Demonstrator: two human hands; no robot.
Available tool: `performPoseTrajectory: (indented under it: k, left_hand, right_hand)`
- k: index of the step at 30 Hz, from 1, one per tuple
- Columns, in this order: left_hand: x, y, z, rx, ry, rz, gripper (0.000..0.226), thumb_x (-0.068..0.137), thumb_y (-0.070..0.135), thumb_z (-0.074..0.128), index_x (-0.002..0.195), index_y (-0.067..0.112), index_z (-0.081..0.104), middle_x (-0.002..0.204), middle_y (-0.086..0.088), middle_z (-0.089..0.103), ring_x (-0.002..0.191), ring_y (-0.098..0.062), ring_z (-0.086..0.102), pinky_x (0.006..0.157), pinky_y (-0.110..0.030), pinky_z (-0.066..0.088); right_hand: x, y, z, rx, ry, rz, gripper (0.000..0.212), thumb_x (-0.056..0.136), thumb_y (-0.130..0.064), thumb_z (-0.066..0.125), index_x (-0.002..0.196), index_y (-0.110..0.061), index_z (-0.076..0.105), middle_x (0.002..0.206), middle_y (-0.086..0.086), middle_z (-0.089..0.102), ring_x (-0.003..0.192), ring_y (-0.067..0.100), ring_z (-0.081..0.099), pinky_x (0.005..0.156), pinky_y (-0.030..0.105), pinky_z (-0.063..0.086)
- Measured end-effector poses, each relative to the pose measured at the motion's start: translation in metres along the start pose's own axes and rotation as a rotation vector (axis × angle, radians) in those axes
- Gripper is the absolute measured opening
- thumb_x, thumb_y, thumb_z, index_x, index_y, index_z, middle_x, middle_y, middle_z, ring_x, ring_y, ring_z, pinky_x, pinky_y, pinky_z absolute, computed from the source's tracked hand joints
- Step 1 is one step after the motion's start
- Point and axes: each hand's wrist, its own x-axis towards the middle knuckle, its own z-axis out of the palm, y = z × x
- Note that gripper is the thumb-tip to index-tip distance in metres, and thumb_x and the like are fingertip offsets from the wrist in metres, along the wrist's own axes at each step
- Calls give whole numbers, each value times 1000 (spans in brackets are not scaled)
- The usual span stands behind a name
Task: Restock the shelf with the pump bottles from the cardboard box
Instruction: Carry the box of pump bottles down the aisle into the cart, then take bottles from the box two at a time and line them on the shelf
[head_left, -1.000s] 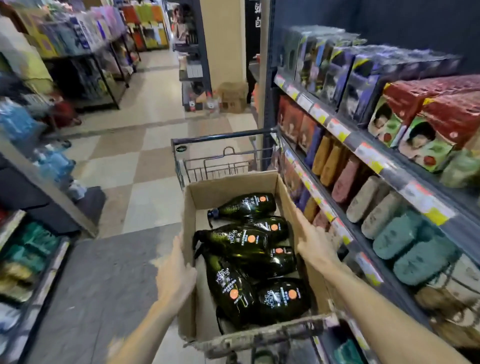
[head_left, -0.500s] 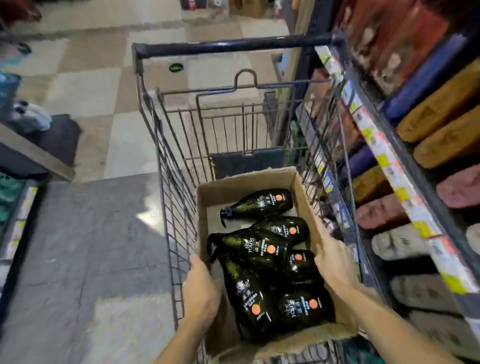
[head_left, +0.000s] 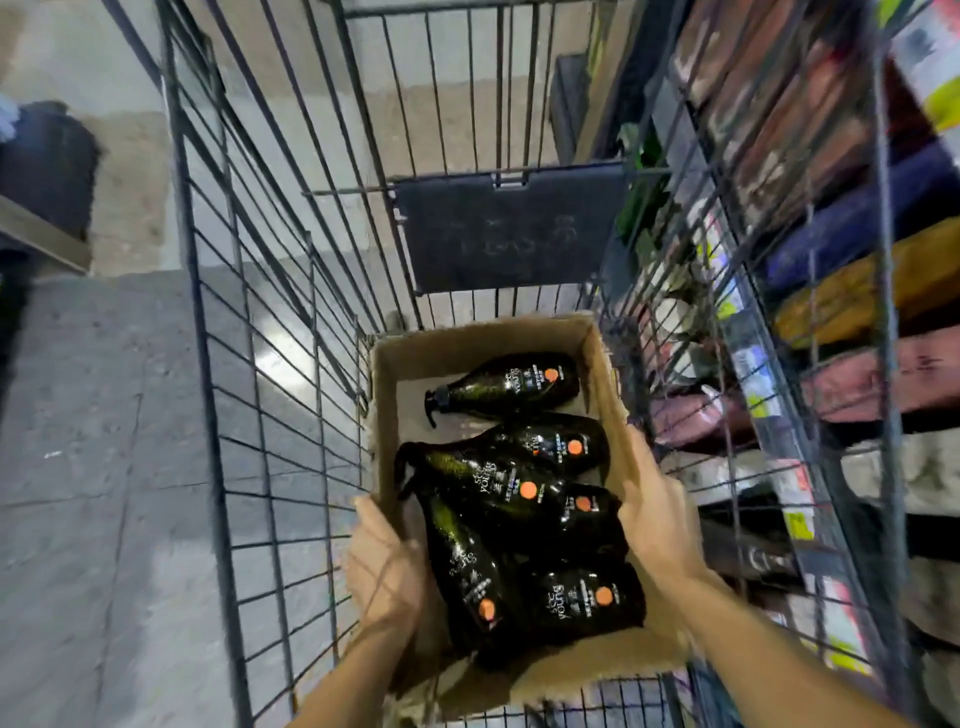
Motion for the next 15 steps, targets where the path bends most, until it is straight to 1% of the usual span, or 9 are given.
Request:
performPoseTrajectory:
  k: [2, 5, 7, 8, 10, 11, 13, 14, 15]
  left_hand:
    - [6, -6, 14, -17, 66, 5, 72, 86, 8, 68, 146, -5, 31, 112, -34, 57, 101, -49, 57, 84, -50, 45]
    - [10, -3, 16, -77, 95, 59, 70, 93, 13, 58, 152, 4, 21, 146, -23, 40, 131, -40, 43, 104, -44, 36]
    - [8, -2, 18, 49, 189, 244, 84, 82, 2, 67, 152, 3, 21, 157, -21, 26, 140, -40, 33, 109, -46, 35]
    - [6, -4, 21, 126, 228, 350, 87, 73, -6, 68, 150, 3, 28, 156, -22, 27, 141, -40, 30, 110, -48, 33]
    - [3, -7, 22, 222, 303, 623, 75, 63, -11, 62, 135, 6, 47, 149, -22, 41, 140, -34, 30, 113, -50, 26]
    - [0, -6, 22, 212, 321, 701, 62, 64, -9, 59, 124, 8, 54, 141, -20, 50, 135, -29, 36, 111, -49, 29]
    - [-4, 6, 14, 10, 296, 643, 31, 77, -4, 55, 103, 12, 61, 112, -12, 65, 110, -19, 53, 93, -38, 46]
    - [-9, 14, 7, -122, 242, 504, 18, 85, 4, 55, 98, 15, 59, 99, -8, 65, 99, -18, 56, 82, -32, 47]
    - [-11, 20, 4, -174, 120, 321, 10, 91, 18, 55, 102, 17, 56, 98, -6, 64, 97, -20, 58, 80, -30, 45]
  right_hand:
    - [5, 6, 4, -17, 8, -12, 91, 83, 9, 58, 156, -30, 19, 75, 11, 65, 66, 30, 61, 63, 46, 55]
    - [9, 8, 6, -84, 8, -41, 90, 83, 5, 60, 155, -28, 16, 81, 13, 69, 70, 33, 66, 64, 49, 57]
    - [12, 2, -1, -127, -18, -31, 81, 87, -2, 62, 154, -22, 21, 104, 16, 70, 88, 36, 67, 75, 48, 57]
    - [14, -2, -7, -148, -23, -21, 76, 89, -9, 63, 153, -19, 23, 119, 15, 65, 104, 35, 63, 85, 48, 54]
    - [19, -16, -25, -120, 17, -17, 68, 92, -22, 63, 151, -14, 30, 137, 12, 53, 127, 31, 48, 101, 46, 44]
    - [23, -26, -34, -66, 60, -48, 61, 94, -26, 61, 147, -13, 37, 137, 10, 52, 130, 29, 45, 104, 44, 42]
    - [35, -53, -50, 37, 105, -163, 38, 95, -28, 59, 131, -15, 55, 123, 4, 63, 118, 22, 54, 100, 41, 47]
    - [41, -69, -55, 73, 67, -207, 29, 95, -29, 59, 121, -17, 62, 108, 0, 68, 104, 17, 60, 92, 37, 51]
    - [45, -84, -57, 105, -23, -219, 24, 95, -31, 60, 114, -18, 65, 94, -5, 68, 88, 12, 63, 81, 32, 53]
